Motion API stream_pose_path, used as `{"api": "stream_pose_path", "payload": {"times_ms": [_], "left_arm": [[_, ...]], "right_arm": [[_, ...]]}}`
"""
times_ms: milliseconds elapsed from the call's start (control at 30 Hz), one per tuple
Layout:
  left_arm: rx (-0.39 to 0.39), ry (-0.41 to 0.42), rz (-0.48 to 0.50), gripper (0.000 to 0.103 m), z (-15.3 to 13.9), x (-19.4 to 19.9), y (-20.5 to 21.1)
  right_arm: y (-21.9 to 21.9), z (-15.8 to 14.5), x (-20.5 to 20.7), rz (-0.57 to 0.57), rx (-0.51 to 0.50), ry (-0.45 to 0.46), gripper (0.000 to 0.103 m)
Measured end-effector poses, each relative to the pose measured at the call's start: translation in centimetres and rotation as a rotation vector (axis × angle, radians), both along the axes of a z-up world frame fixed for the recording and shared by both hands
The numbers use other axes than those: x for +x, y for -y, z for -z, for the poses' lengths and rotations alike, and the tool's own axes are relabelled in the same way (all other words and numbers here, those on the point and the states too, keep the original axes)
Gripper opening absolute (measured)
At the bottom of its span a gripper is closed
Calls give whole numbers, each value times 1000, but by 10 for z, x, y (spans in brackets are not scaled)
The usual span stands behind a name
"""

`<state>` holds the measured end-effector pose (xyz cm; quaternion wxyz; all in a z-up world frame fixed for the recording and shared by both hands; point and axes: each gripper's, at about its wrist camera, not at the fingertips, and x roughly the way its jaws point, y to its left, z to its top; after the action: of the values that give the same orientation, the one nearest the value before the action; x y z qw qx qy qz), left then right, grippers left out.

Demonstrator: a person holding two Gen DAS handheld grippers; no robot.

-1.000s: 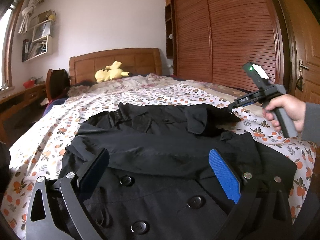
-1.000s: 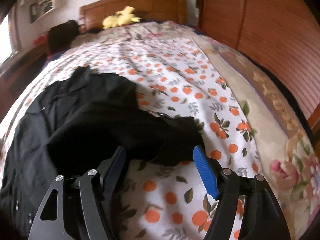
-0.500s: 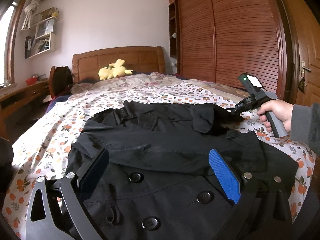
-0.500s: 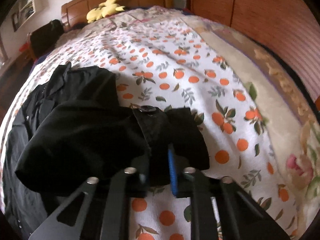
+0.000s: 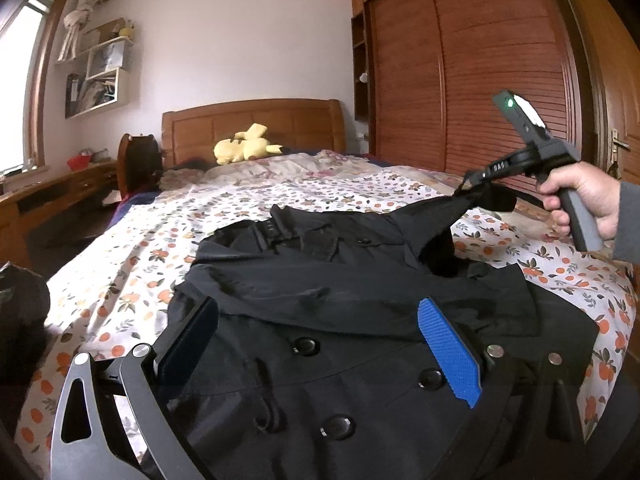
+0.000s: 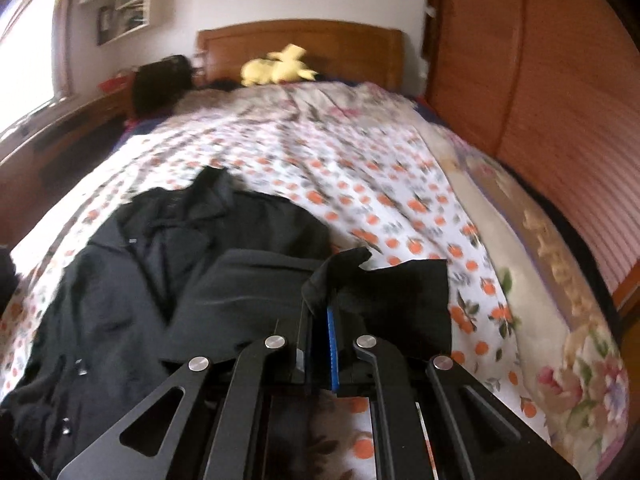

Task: Fold large clothes
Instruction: 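Open the right tool to lay the sleeve on the coat and withdraw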

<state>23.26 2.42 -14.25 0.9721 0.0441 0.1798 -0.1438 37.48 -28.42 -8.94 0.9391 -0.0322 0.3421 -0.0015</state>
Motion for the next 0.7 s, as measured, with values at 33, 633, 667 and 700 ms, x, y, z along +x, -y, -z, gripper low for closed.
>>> {"api": "stream_pose_path", "payload": {"times_ms": [33,633,667,700], "left_arm": [[0,2,-4,100,0,-1,-3],[-4,6,-55,100,-4,-17,-36],[-3,5,-55,100,-3,-17,-36],[-2,4,-55,100,-3,-17,-36]], "right_arm": [[-10,-5,-4,-21,-7,10,5],[-134,-9,-46,-287,-22,13,7],[-138,-7,-49,-301,-22,8,7],[-144,-4,-52,-318,-22,0,8]]}}
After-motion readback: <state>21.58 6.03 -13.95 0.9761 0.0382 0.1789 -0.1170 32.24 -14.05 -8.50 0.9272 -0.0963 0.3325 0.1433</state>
